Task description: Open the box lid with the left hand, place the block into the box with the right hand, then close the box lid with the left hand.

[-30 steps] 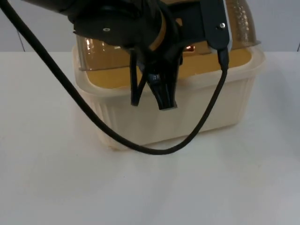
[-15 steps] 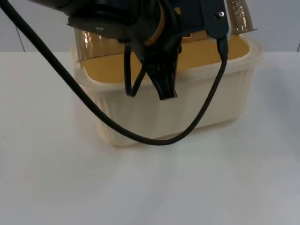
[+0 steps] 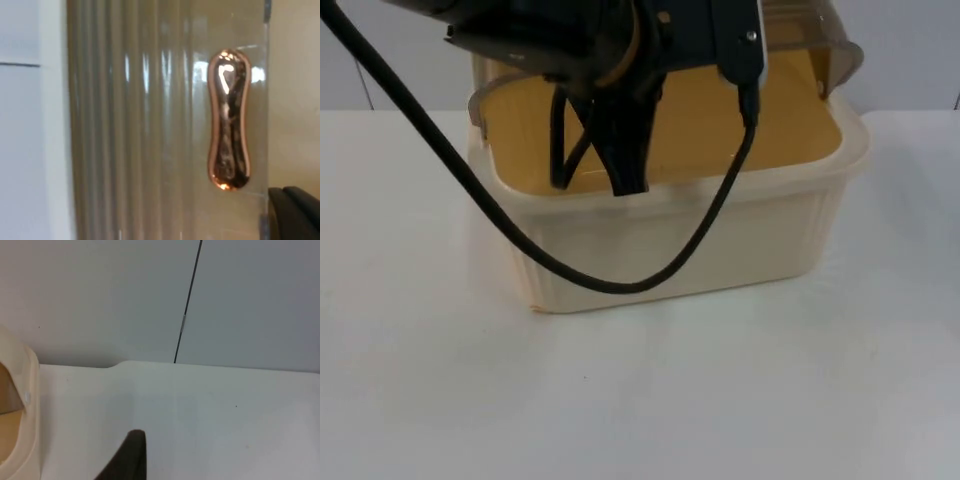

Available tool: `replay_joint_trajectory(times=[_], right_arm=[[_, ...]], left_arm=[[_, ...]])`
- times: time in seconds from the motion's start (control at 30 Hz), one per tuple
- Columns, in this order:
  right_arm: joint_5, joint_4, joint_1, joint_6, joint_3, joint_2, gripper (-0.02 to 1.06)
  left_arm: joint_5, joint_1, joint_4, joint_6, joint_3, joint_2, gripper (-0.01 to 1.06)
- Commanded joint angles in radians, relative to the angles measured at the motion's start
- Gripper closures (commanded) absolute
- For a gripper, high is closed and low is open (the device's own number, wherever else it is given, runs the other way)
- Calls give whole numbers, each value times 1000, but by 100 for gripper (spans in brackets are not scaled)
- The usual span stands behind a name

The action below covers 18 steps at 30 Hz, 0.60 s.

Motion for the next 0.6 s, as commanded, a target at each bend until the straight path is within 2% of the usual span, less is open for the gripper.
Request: replay_joint_trajectory(times=[0.0, 0.07, 0.17, 0.2, 0.33, 0.57], right_arm=[[-10, -2, 4, 0, -7, -6, 0], [-10, -2, 4, 0, -7, -6, 0], [-10, -2, 4, 0, -7, -6, 0], [-10, -2, 4, 0, -7, -6, 0], [-10, -2, 4, 0, -7, -6, 0], [-3, -2, 4, 2, -7, -6, 0]], left_arm=[[0, -2, 44, -15, -6, -10, 105], [-36, 10, 30, -5, -13, -11, 105], [-113, 41, -109, 99, -50, -24, 105], [-113, 41, -109, 99, -50, -24, 105], [-152, 84, -238, 241, -108, -30, 105], [-177, 135, -310, 287, -155, -32, 105]])
